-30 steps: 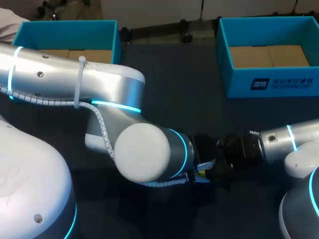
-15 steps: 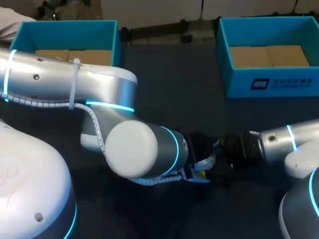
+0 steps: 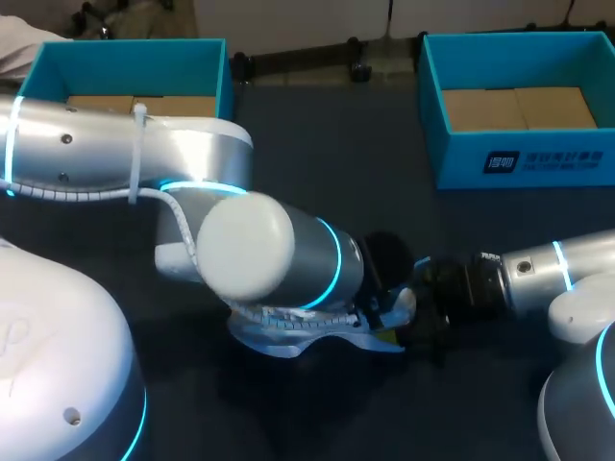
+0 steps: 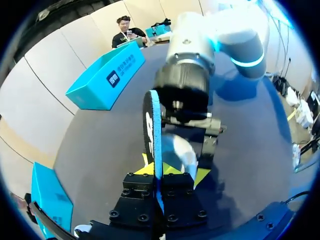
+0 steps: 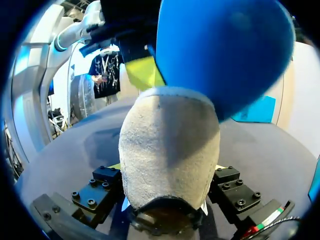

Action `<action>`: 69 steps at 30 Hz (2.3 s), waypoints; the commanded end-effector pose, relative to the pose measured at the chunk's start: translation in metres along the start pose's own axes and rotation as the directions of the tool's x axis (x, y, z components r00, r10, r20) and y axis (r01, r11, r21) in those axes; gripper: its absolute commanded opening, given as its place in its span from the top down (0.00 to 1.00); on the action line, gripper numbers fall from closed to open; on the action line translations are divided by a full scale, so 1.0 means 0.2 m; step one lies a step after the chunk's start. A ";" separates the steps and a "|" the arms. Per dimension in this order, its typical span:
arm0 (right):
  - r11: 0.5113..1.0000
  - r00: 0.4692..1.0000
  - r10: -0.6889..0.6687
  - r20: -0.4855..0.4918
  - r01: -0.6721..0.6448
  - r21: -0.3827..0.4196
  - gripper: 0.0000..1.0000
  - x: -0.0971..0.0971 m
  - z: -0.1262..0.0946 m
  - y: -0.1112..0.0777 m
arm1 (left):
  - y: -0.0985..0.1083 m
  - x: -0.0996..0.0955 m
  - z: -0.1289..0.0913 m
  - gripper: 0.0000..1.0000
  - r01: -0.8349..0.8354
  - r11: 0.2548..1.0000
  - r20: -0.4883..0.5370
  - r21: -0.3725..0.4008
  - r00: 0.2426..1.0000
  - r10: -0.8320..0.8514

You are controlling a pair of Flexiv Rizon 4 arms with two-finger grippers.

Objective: Take the shoe out of the shoebox, open the shoe tongue, remove and reinsert the insole, then place the shoe into the shoebox

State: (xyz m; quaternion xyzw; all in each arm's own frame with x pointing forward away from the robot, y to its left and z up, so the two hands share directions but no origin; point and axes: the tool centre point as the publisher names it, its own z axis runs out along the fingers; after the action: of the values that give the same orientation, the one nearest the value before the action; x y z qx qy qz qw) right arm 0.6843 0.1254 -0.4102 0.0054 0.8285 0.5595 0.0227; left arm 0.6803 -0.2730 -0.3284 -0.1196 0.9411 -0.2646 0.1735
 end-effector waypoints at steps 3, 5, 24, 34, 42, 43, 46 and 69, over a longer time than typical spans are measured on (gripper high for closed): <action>1.000 1.000 0.000 -0.001 0.000 0.006 1.00 0.00 0.01 0.00 | -0.05 -0.04 -0.13 1.00 0.016 1.000 -0.064 0.019 0.998 -0.015; 1.000 1.000 0.000 -0.001 0.000 0.006 1.00 0.00 0.01 0.00 | -0.08 -0.04 -0.16 1.00 0.027 0.999 -0.105 0.025 0.994 -0.024; 1.000 1.000 0.000 -0.001 0.000 0.006 1.00 0.00 0.01 0.00 | -0.31 -0.11 -0.38 1.00 0.188 0.980 -0.465 0.062 0.874 -0.138; 1.000 1.000 0.000 -0.001 0.000 0.006 1.00 0.00 0.01 0.00 | -0.46 -0.12 -0.60 1.00 0.222 0.968 -0.626 0.115 0.773 -0.103; 1.000 1.000 0.000 -0.001 0.000 0.006 1.00 0.00 0.01 0.00 | -0.54 -0.16 -0.89 1.00 0.281 0.936 -0.662 0.210 0.746 -0.075; 1.000 1.000 0.000 -0.001 0.000 0.006 1.00 0.00 0.01 0.00 | -0.54 -0.16 -0.89 1.00 0.281 0.936 -0.662 0.210 0.746 -0.075; 1.000 1.000 0.000 -0.001 0.000 0.006 1.00 0.00 0.01 0.00 | -0.54 -0.16 -0.89 1.00 0.281 0.936 -0.662 0.210 0.746 -0.075; 1.000 1.000 0.000 -0.001 0.000 0.006 1.00 0.00 0.01 0.00 | -0.56 -0.31 -1.27 1.00 0.387 0.824 -0.670 0.414 0.742 -0.013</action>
State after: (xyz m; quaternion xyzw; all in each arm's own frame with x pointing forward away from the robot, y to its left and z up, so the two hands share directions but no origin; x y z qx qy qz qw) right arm 0.6843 0.1254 -0.4101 0.0054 0.8285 0.5595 0.0227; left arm 0.6598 -0.2649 -0.0548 -0.0682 0.8287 -0.5293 -0.1688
